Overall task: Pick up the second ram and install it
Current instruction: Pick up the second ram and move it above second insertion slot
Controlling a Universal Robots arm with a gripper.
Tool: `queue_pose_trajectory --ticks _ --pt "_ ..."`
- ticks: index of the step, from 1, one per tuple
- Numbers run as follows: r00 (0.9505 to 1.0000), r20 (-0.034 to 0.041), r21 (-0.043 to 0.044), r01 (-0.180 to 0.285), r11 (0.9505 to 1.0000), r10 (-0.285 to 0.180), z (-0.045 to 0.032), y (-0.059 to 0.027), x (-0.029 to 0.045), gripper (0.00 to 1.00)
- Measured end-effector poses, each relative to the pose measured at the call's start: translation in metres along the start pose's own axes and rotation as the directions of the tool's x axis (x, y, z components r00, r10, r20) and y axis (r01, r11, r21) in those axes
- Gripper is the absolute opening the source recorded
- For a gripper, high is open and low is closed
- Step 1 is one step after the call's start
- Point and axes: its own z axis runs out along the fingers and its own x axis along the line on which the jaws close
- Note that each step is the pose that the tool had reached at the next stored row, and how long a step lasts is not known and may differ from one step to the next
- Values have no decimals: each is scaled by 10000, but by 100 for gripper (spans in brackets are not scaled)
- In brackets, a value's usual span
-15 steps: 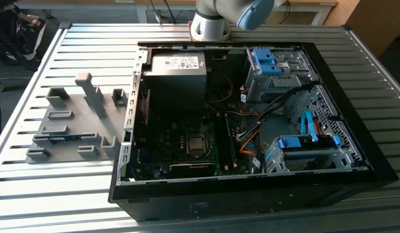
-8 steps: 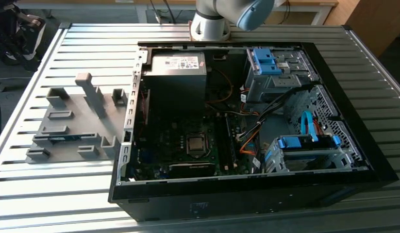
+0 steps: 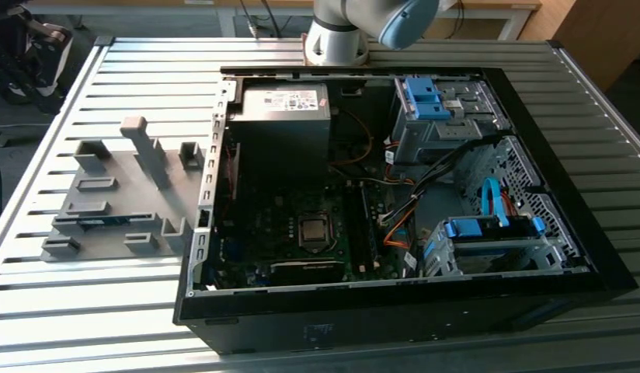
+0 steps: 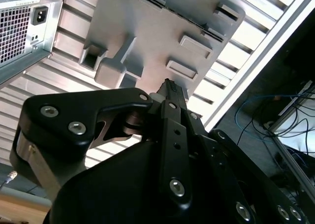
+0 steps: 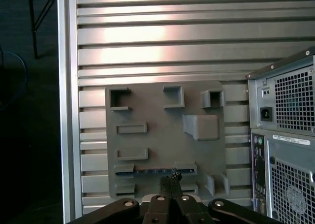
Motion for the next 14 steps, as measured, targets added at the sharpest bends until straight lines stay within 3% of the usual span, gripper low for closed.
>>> queue_pose_trajectory --ticks 4,14 --pt "9993 -15 -6 376 9993 -376 0 -2 3 11" --pt "9915 -53 -21 1300 9915 -1300 2 -25 26 11"
